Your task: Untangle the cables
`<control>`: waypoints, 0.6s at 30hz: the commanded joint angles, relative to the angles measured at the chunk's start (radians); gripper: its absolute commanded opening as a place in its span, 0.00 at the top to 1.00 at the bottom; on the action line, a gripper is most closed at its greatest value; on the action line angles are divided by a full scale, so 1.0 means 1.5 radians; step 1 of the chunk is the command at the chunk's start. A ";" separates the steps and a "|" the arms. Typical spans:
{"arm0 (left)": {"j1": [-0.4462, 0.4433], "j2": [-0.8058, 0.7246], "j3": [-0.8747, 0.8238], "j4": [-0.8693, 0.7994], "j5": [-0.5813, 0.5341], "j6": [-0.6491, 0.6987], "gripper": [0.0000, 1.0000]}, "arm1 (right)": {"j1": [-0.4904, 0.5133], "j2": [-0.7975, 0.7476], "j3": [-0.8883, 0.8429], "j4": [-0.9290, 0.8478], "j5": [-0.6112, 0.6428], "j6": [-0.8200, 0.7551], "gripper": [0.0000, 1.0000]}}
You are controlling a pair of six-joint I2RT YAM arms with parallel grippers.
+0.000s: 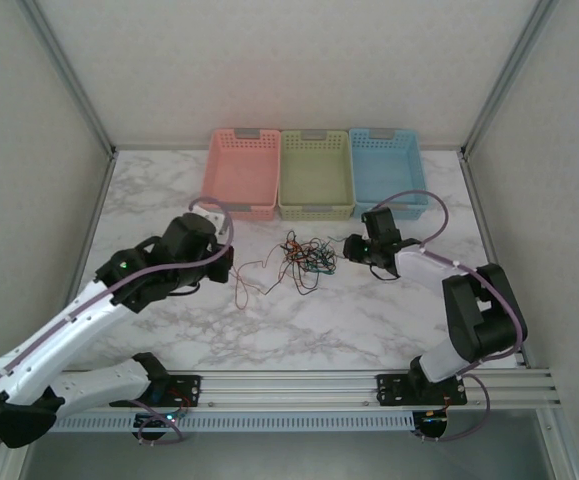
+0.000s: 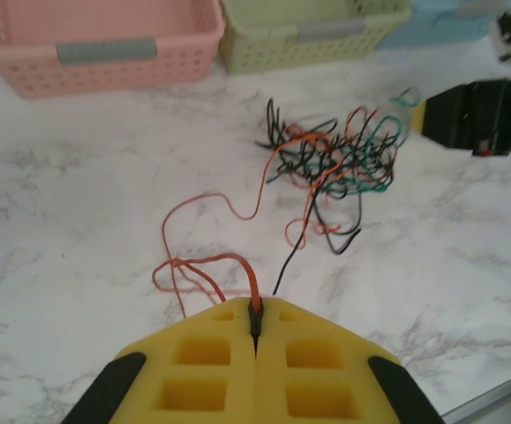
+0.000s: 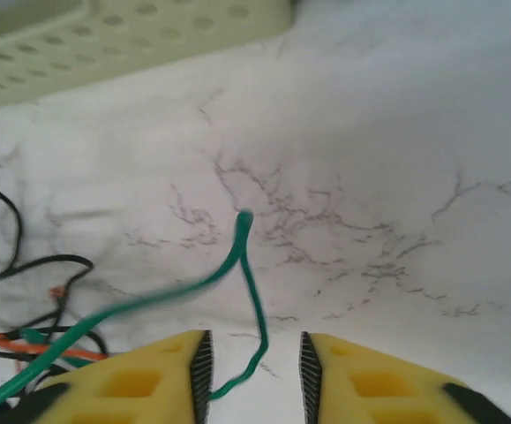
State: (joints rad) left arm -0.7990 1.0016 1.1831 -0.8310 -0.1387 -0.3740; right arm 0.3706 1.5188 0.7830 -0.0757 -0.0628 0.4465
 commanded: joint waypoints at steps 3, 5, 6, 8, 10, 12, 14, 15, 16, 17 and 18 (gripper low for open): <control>0.009 -0.014 0.047 -0.031 0.016 0.023 1.00 | -0.003 -0.072 0.000 -0.059 -0.003 -0.028 0.51; 0.010 -0.025 0.053 -0.032 0.023 0.022 1.00 | 0.000 -0.111 0.014 -0.100 -0.009 -0.043 0.48; 0.011 -0.029 0.054 -0.032 0.026 0.023 1.00 | 0.004 -0.129 0.022 -0.114 -0.017 -0.054 0.47; 0.011 -0.036 0.057 -0.036 0.032 0.022 1.00 | 0.021 -0.163 0.053 -0.149 -0.035 -0.086 0.46; 0.011 -0.044 0.060 -0.039 0.032 0.023 1.00 | 0.041 -0.179 0.085 -0.174 -0.078 -0.127 0.47; 0.011 -0.053 0.062 -0.041 0.025 0.025 1.00 | 0.068 -0.174 0.120 -0.194 -0.105 -0.161 0.46; 0.011 -0.064 0.068 -0.048 0.009 0.026 1.00 | 0.092 -0.153 0.151 -0.203 -0.132 -0.187 0.46; 0.011 -0.070 0.074 -0.053 -0.002 0.028 1.00 | 0.111 -0.139 0.170 -0.211 -0.131 -0.205 0.46; 0.011 -0.074 0.084 -0.059 -0.015 0.032 1.00 | 0.132 -0.126 0.190 -0.221 -0.117 -0.224 0.46; 0.011 -0.077 0.094 -0.066 -0.028 0.036 1.00 | 0.151 -0.113 0.208 -0.229 -0.107 -0.246 0.45; 0.012 -0.079 0.109 -0.076 -0.041 0.042 1.00 | 0.172 -0.095 0.231 -0.245 -0.102 -0.273 0.45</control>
State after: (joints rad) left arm -0.7937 0.9112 1.2812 -0.9009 -0.1341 -0.3443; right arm 0.5636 1.3186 1.0595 -0.3553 -0.2016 0.1707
